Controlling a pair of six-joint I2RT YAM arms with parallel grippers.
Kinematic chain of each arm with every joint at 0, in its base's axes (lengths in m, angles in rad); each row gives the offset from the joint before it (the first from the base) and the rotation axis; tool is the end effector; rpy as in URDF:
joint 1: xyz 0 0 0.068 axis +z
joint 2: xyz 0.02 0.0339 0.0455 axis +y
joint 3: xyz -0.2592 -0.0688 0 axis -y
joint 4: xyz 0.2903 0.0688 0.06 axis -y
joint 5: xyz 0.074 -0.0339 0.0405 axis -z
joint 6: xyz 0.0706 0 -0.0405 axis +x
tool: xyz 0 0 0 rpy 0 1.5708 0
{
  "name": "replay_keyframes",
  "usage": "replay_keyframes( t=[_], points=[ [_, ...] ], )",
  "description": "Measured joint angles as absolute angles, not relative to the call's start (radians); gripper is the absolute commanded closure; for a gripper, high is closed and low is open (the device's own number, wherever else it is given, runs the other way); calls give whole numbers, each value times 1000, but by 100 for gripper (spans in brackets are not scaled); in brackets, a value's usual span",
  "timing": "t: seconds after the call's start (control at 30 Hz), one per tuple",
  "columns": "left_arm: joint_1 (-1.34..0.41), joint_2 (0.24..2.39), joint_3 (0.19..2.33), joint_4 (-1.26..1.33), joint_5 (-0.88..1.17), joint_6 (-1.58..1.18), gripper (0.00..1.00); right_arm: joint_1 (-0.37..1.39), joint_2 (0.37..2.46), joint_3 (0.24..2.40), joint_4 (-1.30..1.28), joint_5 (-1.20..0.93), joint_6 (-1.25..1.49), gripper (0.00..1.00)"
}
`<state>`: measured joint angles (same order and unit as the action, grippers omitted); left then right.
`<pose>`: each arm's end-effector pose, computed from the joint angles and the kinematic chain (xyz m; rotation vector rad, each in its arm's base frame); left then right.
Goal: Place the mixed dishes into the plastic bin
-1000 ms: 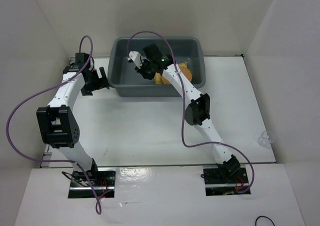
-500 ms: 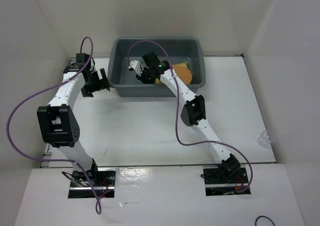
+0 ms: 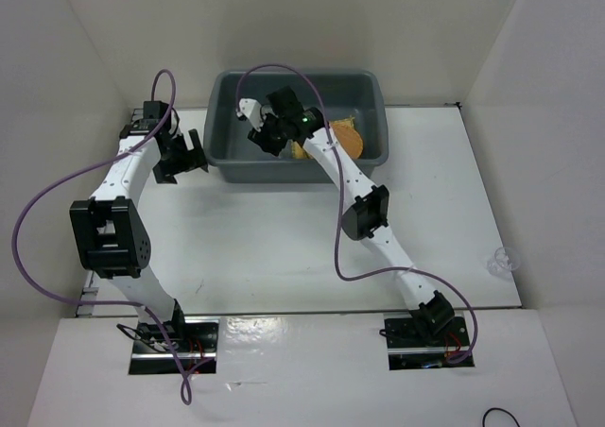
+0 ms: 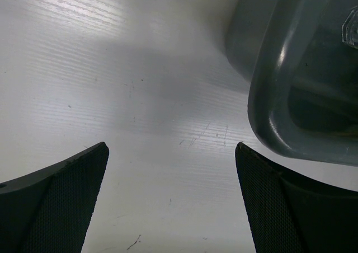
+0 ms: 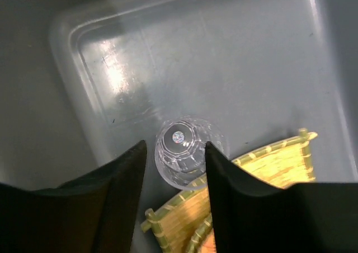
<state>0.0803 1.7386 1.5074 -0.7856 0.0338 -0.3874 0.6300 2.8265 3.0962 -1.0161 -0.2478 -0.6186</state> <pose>0.4345 0.0326 0.2380 -0.5891 2.5271 -0.1562 0.5028 0.3880 0.2323 -1.4482 1.7956 0.2926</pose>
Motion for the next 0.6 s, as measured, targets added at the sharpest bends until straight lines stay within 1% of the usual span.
replay_keyframes(
  t=[0.03,0.13,0.17,0.2,0.27,0.43,0.5,0.53,0.6],
  points=[
    [80,1740,1507,-785,36,-388,0,631,2820,3101,-1018,-248,-618,42],
    [80,1744,1507,-785,42,-387,0,634,2793,3102,-1039,-247,-604,35],
    [80,1745,1507,-784,44,-387,0,635,2782,3102,-1046,-244,-593,27],
    [80,1746,1507,-784,46,-387,0,634,2769,3102,-1052,-241,-578,22],
    [82,1747,1507,-783,51,-387,0,628,2729,3102,-1056,-223,-536,17],
    [89,1747,1496,-770,60,-387,0,582,2559,3102,-1067,-159,-402,15],
    [91,1747,1488,-762,69,-388,0,544,2467,3102,-1075,-97,-360,13],
    [93,1747,1484,-753,77,-389,0,528,2418,3087,-1079,-67,-346,11],
    [96,1747,1474,-734,92,-392,0,488,2285,2965,-1076,-7,-322,11]
  ],
)
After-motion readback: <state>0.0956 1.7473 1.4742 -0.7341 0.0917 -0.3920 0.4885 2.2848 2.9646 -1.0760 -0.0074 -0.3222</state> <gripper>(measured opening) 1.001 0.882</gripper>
